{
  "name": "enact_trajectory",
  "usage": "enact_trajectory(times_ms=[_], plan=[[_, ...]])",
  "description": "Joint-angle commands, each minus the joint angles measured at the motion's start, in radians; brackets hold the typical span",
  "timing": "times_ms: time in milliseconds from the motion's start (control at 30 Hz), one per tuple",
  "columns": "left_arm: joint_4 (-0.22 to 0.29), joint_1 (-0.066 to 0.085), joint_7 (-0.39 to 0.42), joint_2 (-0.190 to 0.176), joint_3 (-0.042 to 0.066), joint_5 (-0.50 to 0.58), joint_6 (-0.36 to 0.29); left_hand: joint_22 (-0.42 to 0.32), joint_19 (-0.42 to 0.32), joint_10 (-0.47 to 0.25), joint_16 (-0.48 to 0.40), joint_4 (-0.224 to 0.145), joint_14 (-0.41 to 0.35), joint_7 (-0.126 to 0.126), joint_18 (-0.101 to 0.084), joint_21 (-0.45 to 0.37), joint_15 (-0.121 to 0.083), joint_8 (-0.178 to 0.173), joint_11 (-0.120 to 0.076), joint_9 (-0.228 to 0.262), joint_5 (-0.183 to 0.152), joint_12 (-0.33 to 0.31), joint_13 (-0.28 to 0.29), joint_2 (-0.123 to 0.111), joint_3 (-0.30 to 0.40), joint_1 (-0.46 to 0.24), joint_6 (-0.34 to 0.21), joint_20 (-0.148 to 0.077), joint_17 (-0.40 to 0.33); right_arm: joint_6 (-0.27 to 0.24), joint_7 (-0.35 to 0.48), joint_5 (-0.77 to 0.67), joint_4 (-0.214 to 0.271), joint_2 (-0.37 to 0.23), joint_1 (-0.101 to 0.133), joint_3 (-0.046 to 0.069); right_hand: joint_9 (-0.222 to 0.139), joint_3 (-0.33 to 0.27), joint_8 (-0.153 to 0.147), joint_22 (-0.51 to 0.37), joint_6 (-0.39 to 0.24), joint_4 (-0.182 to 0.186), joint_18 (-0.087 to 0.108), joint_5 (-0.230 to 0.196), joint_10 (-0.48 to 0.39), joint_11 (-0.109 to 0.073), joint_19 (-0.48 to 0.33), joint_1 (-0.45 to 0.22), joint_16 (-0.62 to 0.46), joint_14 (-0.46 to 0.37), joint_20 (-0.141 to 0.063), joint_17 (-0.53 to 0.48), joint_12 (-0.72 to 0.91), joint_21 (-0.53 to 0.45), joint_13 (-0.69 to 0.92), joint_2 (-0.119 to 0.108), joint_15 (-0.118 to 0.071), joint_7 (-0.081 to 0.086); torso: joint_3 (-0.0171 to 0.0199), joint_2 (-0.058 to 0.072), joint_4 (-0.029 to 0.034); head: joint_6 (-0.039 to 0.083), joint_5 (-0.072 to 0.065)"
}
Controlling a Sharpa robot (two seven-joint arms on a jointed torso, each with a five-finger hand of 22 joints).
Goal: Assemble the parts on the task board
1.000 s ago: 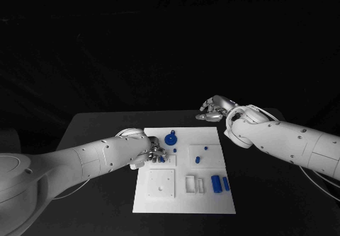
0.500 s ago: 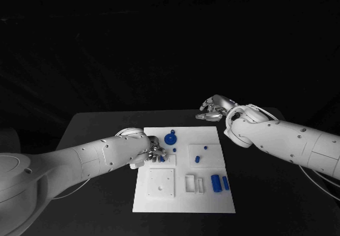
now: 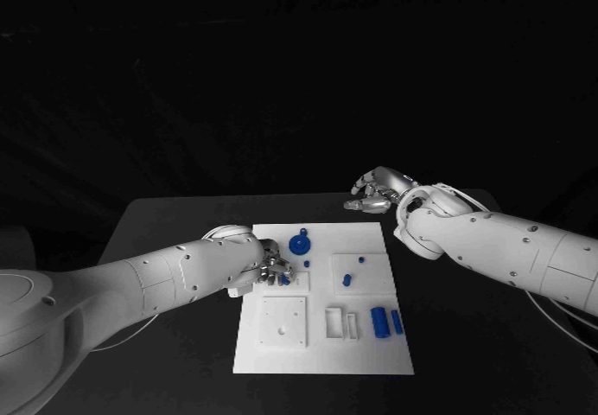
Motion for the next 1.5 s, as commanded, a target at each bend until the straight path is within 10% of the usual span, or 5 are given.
enact_trajectory(times_ms=[33, 1500], plan=[[0.001, -0.003, 0.011, 0.003, -0.001, 0.010, -0.001, 0.016, -0.001, -0.006, 0.003, 0.007, 0.013, 0.000, -0.007, 0.004, -0.025, -0.006, 0.001, -0.003, -0.003, 0.004, -0.002, -0.008, -0.001, 0.008, 0.007, -0.125, -0.002, 0.009, 0.006, -0.004, 0.000, 0.001, -0.001, 0.000, -0.001, -0.004, 0.004, 0.017, 0.001, 0.004, 0.069, 0.006, -0.008, 0.000, 0.002, 0.000, 0.004, -0.005, -0.007, -0.001, 0.006, -0.004, -0.002, 0.007, -0.006, 0.004, 0.0002, 0.000, 0.0002, -0.001, 0.001], [-0.009, -0.003, 0.007, 0.006, 0.000, 0.012, -0.005, 0.015, 0.000, -0.012, 0.007, 0.067, 0.010, -0.001, -0.004, -0.001, -0.028, -0.023, -0.001, -0.028, -0.099, 0.010, -0.009, -0.097, -0.014, -0.038, 0.013, -0.129, -0.010, 0.008, 0.006, -0.003, 0.001, 0.001, -0.001, 0.000, -0.002, -0.005, 0.004, 0.018, -0.001, 0.003, 0.069, 0.036, -0.010, 0.001, 0.003, -0.001, 0.005, -0.005, -0.007, -0.002, 0.010, -0.005, -0.008, 0.007, -0.005, 0.005, -0.0004, 0.000, 0.0000, -0.001, 0.001]])
